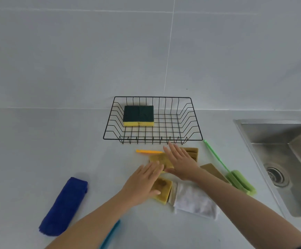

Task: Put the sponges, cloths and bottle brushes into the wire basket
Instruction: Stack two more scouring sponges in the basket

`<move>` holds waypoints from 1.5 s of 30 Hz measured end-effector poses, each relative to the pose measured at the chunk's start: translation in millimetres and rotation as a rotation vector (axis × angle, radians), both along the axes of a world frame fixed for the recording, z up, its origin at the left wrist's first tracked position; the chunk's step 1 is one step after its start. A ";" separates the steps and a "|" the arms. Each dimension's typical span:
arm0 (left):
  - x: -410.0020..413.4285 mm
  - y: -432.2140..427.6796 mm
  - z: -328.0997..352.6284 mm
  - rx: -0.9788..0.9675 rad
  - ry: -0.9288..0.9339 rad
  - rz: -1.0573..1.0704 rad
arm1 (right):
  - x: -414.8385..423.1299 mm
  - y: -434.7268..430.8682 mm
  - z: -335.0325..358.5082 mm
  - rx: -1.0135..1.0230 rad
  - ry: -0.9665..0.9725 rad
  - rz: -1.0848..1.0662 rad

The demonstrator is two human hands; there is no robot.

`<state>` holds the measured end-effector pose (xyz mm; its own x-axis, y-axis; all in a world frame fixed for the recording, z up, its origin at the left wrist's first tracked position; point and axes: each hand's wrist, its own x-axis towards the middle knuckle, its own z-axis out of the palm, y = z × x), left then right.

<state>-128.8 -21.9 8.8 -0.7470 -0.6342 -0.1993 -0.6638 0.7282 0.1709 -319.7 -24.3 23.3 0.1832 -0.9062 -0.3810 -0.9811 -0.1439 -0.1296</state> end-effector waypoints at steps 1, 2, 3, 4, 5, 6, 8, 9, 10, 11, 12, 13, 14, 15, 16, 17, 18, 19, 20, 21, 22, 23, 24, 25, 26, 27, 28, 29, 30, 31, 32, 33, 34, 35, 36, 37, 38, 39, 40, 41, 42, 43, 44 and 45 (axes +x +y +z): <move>0.0 3.6 -4.1 -0.001 0.012 -0.011 | 0.2 -1.2 -4.0 0.007 0.000 0.009; -0.4 6.1 -9.0 0.003 0.026 -0.026 | 0.3 -3.0 -8.3 0.012 0.002 0.020; 0.2 8.5 -11.7 0.005 0.039 -0.047 | 1.1 -4.8 -11.3 0.017 0.008 0.032; 1.1 9.9 -12.8 0.009 0.060 -0.073 | 2.1 -6.8 -14.6 0.025 0.016 0.043; 0.7 11.2 -13.1 0.038 0.062 -0.072 | 3.5 -8.9 -17.5 0.034 0.020 0.051; 0.1 12.0 -13.8 0.067 0.042 -0.062 | 4.8 -10.4 -20.0 0.044 0.025 0.056; 0.8 12.4 -19.6 0.020 0.048 -0.092 | 7.1 -13.1 -23.4 0.067 0.035 0.069; 0.9 12.4 -23.9 -0.004 0.017 -0.104 | 7.9 -14.2 -24.9 0.079 0.037 0.075; 0.5 11.9 -26.3 -0.008 -0.001 -0.110 | 8.3 -14.8 -25.4 0.082 0.041 0.077; 0.4 10.8 -28.3 -0.025 0.003 -0.122 | 8.7 -15.0 -24.8 0.075 0.044 0.075; -0.5 8.4 -30.7 -0.042 0.020 -0.144 | 8.7 -15.6 -24.6 0.063 0.041 0.070; -1.1 6.4 -31.0 -0.055 0.020 -0.151 | 8.5 -16.6 -24.6 0.046 0.034 0.064; -1.3 5.3 -32.4 -0.050 0.022 -0.146 | 8.3 -17.4 -24.8 0.026 0.026 0.060; -1.8 4.8 -33.5 -0.070 0.042 -0.133 | 8.2 -17.9 -25.3 0.010 0.021 0.059; -2.0 3.8 -34.8 -0.090 0.078 -0.123 | 8.3 -18.0 -24.5 0.001 0.016 0.061; -1.8 3.4 -33.8 -0.089 0.103 -0.108 | 8.3 -18.0 -24.0 0.005 0.004 0.057; -1.6 3.2 -33.4 -0.063 0.127 -0.089 | 7.8 -17.8 -23.2 0.014 -0.013 0.048; -2.1 3.1 -31.2 -0.025 0.144 -0.073 | 6.7 -17.7 -21.9 0.021 -0.030 0.042; -2.8 3.2 -27.3 0.012 0.142 -0.060 | 5.4 -17.4 -20.2 0.029 -0.048 0.037; -2.8 3.0 -26.2 0.036 0.117 -0.037 | 3.9 -17.0 -18.2 0.035 -0.069 0.031; -2.7 2.9 -24.8 0.071 0.096 0.007 | 2.6 -16.5 -15.6 0.042 -0.093 0.022; -2.2 3.0 -23.4 0.115 0.099 0.057 | 0.8 -15.9 -14.0 0.049 -0.121 0.014; -1.9 3.4 -19.7 0.156 0.134 0.110 | -0.9 -15.4 -12.1 0.057 -0.148 0.000; -0.6 3.2 -16.0 0.202 0.182 0.164 | -2.7 -15.0 -11.2 0.064 -0.181 -0.019; 1.1 2.5 -11.1 0.249 0.233 0.217 | -4.0 -14.6 -9.6 0.067 -0.217 -0.041; 3.0 1.6 -7.3 0.299 0.288 0.264 | -5.5 -14.8 -7.9 0.064 -0.255 -0.064; 4.5 0.6 -2.3 0.344 0.346 0.305 | -6.1 -15.5 -4.8 0.062 -0.292 -0.090; 5.3 -1.5 2.4 0.389 0.411 0.343 | -7.0 -16.7 -2.3 0.059 -0.335 -0.116; 5.8 -3.9 9.5 0.444 0.484 0.376 | -7.2 -17.6 2.4 0.055 -0.372 -0.141; 5.9 -6.8 17.3 0.503 0.561 0.410 | -8.0 -19.1 6.5 0.040 -0.400 -0.158; 5.9 -9.9 26.0 0.567 0.621 0.441 | -9.2 -20.4 10.7 0.026 -0.425 -0.174; 6.3 -13.3 33.1 0.631 0.670 0.469 | -10.8 -21.8 14.8 0.007 -0.474 -0.186; 6.3 -16.6 40.6 0.692 0.715 0.496 | -11.9 -23.1 19.7 -0.001 -0.536 -0.217; 6.3 -20.1 45.5 0.745 0.759 0.523 | -13.4 -24.5 24.0 -0.012 -0.613 -0.253; 5.7 -23.5 51.4 0.787 0.814 0.539 | -13.6 -25.3 30.5 -0.006 -0.675 -0.300; 5.0 -27.4 55.9 0.827 0.877 0.549 | -13.1 -26.1 37.0 0.011 -0.734 -0.345; 3.9 -31.5 60.6 0.878 0.950 0.559 | -12.3 -27.7 42.3 0.027 -0.783 -0.395; 2.5 -36.2 64.1 0.930 1.029 0.570 | -11.1 -29.6 46.8 0.024 -0.833 -0.443; 1.2 -40.8 68.3 0.975 1.111 0.589 | -10.4 -32.2 50.6 0.015 -0.874 -0.497; -0.5 -45.4 73.6 1.007 1.180 0.610 | -9.6 -35.0 55.0 -0.001 -0.915 -0.543; -2.2 -50.3 79.2 1.030 1.240 0.638 | -9.2 -38.1 59.4 -0.011 -0.942 -0.582; -3.5 -56.1 83.0 1.044 1.292 0.669 | -8.7 -40.5 65.0 -0.011 -0.957 -0.608; -5.1 -62.0 87.4 1.057 1.342 0.706 | -8.9 -43.7 68.5 0.000 -0.958 -0.626; -6.9 -68.4 91.2 1.075 1.386 0.739 | -8.2 -46.4 72.8 0.009 -0.963 -0.635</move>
<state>-135.7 -90.3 100.0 -0.3806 -0.8891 -0.2543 0.2331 -0.3584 0.9040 -327.9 -70.7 96.1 -0.0871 -0.9371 -0.3379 -0.3702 0.3454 -0.8624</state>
